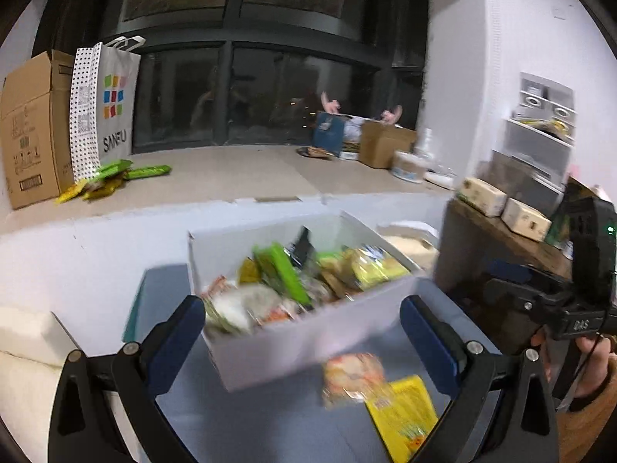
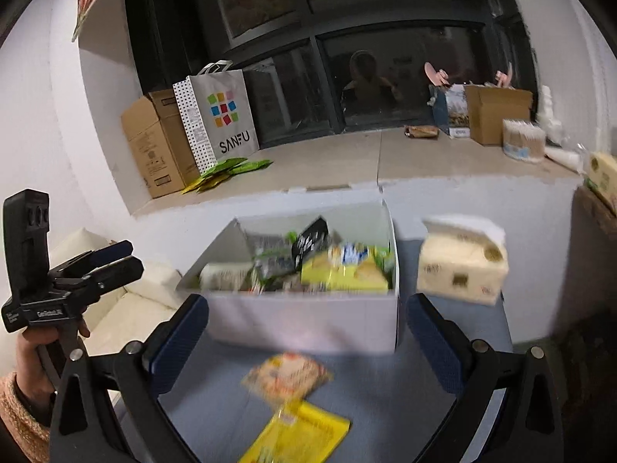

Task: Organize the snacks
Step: 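Carry the chip bag and wafer pack into the white box and open both tools, then move the right tool to the yellow pouch and grasp it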

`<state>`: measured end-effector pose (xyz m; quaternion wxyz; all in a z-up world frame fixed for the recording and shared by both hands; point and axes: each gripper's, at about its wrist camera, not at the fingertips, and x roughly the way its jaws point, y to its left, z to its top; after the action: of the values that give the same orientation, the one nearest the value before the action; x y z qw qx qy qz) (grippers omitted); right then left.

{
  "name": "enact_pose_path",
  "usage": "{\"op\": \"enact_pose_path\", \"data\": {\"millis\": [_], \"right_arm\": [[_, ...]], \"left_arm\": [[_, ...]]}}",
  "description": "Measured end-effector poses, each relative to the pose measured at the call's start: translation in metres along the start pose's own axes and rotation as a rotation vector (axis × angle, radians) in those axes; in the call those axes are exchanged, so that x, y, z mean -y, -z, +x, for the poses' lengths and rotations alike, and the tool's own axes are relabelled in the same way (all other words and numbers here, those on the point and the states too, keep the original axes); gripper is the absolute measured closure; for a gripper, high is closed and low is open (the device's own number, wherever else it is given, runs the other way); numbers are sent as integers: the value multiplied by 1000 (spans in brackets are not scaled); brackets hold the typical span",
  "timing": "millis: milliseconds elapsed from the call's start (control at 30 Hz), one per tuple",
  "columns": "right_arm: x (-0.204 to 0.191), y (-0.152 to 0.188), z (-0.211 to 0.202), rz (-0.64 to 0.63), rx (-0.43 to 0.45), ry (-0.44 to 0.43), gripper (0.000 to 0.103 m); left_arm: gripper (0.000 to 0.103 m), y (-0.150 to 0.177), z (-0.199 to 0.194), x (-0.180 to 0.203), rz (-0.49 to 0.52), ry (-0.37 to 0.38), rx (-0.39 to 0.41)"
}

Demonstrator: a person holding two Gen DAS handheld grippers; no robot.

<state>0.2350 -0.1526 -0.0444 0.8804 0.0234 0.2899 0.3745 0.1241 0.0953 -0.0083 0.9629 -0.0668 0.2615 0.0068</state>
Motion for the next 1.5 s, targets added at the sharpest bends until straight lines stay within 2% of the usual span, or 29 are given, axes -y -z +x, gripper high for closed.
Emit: {"op": "enact_pose_path", "data": {"millis": [100, 200, 400, 500, 600, 733, 833, 1000, 1167, 1200, 1233, 1300, 1367, 1400, 1500], "right_arm": [[3, 28, -15, 34, -13, 11, 0], [1, 57, -24, 37, -24, 53, 0], [-6, 120, -21, 92, -138, 96, 0], [-9, 138, -11, 111, -199, 125, 0], [-9, 144, 6, 130, -263, 135, 0], [-17, 141, 30, 104, -294, 175, 0], [-26, 142, 53, 86, -354, 204, 0], [-42, 143, 85, 37, -407, 258, 0], [-56, 147, 101, -40, -423, 328, 0], [-56, 147, 99, -44, -411, 325, 3], [-56, 146, 95, -49, -386, 330, 24], [-51, 143, 88, -28, -379, 307, 54], [-39, 143, 79, 7, -373, 261, 63], [-35, 143, 75, 7, -374, 248, 74], [-24, 145, 49, 1, -351, 231, 75]], "left_arm": [[0, 28, -20, 14, 8, 10, 53], [0, 55, -32, 28, 2, 7, 56], [0, 108, -52, 42, -58, 32, 76], [0, 126, -59, 49, -39, -2, 91], [0, 129, -63, 51, -16, -29, 95], [0, 125, -64, 43, -72, -3, 95], [0, 125, -64, 39, -79, -18, 92], [0, 127, -67, 35, -86, -14, 89], [0, 129, -65, 32, -89, -13, 78], [0, 130, -64, 31, -92, -15, 77], [0, 131, -63, 30, -93, -14, 72], [0, 131, -60, 29, -92, -15, 64], [0, 132, -55, 27, -93, -12, 48], [0, 131, -51, 26, -93, -6, 37], [0, 129, -33, 28, -81, 13, -10]]}}
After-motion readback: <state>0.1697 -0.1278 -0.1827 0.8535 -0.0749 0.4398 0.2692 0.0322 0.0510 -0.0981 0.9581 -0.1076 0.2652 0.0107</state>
